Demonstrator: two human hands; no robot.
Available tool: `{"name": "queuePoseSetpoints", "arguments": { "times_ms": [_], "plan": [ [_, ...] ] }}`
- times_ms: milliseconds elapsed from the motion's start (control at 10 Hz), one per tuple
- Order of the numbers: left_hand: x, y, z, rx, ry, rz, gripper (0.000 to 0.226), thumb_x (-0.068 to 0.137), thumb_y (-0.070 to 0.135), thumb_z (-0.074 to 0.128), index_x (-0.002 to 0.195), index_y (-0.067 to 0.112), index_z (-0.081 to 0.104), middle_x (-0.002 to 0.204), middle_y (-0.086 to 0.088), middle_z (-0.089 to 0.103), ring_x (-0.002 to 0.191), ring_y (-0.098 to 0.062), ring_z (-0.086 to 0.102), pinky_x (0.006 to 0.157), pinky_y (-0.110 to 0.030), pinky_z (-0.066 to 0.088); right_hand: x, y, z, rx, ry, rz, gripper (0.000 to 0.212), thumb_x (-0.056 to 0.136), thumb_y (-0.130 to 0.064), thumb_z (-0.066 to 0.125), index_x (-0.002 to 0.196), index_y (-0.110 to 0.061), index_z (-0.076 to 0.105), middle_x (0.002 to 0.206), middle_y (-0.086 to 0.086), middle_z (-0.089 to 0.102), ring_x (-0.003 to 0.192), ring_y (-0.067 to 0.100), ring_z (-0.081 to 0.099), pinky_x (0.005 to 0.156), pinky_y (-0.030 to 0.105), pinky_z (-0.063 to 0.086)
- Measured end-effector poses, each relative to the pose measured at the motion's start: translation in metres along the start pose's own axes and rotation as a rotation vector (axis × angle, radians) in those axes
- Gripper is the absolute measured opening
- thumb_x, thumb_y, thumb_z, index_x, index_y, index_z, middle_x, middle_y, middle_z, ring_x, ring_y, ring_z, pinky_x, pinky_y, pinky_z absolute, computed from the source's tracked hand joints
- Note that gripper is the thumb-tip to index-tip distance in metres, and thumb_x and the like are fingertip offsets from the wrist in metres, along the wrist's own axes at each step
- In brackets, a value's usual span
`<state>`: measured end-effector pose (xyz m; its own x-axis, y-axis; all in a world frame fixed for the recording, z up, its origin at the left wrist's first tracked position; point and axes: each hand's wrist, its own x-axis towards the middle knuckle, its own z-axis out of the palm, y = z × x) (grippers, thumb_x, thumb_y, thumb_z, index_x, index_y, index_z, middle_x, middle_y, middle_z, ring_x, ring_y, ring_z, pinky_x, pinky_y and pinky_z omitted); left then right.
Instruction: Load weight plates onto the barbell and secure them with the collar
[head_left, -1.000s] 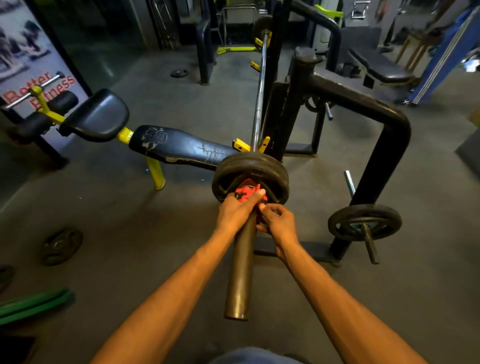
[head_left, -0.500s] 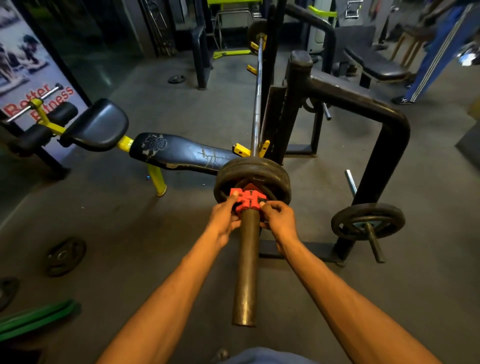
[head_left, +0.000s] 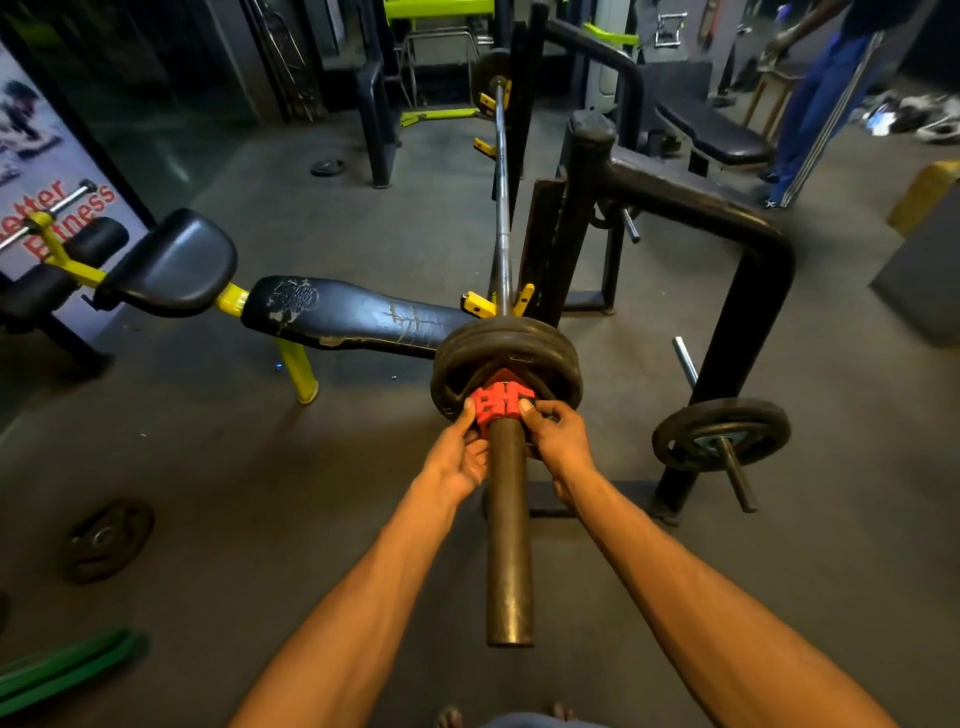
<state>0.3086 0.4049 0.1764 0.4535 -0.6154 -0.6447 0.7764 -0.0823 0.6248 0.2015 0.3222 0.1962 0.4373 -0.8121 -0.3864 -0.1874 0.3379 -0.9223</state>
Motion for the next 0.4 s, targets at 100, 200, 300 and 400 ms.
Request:
{"name": "queuePoseSetpoints", "arguments": {
  "times_ms": [100, 200, 300, 400],
  "plan": [
    [-0.003, 0.004, -0.003, 0.082, -0.040, -0.001, 0.046, 0.099, 0.048, 0.055, 0.112, 0.005, 0.065, 0.091, -0.018, 0.075, 0.080, -0.026, 0.073, 0.077, -0.041, 0.060, -0.005, 0.002, -0.002, -0.027, -0.012, -0.010, 0.038, 0.093, -0.037, 0.072, 0.114, -0.005, 0.065, 0.106, 0.019, 0.072, 0.098, 0.034, 0.071, 0.085, 0.056, 0.062],
    [-0.008, 0.006, -0.005, 0.260, 0.051, 0.130, 0.041, 0.100, 0.046, 0.055, 0.121, 0.012, 0.063, 0.102, -0.014, 0.071, 0.090, -0.025, 0.070, 0.076, -0.036, 0.058, -0.007, 0.014, -0.007, -0.101, 0.003, -0.034, 0.036, 0.083, -0.049, 0.072, 0.093, -0.015, 0.068, 0.092, 0.017, 0.073, 0.091, 0.036, 0.073, 0.080, 0.058, 0.062],
    [-0.013, -0.003, -0.015, 0.352, 0.198, 0.345, 0.024, 0.100, 0.038, 0.057, 0.102, 0.014, 0.063, 0.086, -0.006, 0.063, 0.080, -0.018, 0.058, 0.069, -0.031, 0.046, -0.018, 0.025, -0.012, -0.156, 0.016, -0.085, 0.032, 0.077, -0.047, 0.069, 0.086, -0.017, 0.067, 0.083, 0.015, 0.073, 0.084, 0.036, 0.073, 0.080, 0.062, 0.059],
    [-0.016, -0.016, -0.033, 0.501, 0.240, 0.509, 0.016, 0.094, 0.029, 0.065, 0.089, 0.015, 0.065, 0.086, -0.006, 0.066, 0.086, -0.021, 0.060, 0.075, -0.034, 0.047, -0.030, 0.032, -0.013, -0.189, 0.016, -0.115, 0.020, 0.086, -0.035, 0.070, 0.093, -0.016, 0.067, 0.089, 0.010, 0.075, 0.090, 0.028, 0.073, 0.087, 0.057, 0.059]
  ]
}}
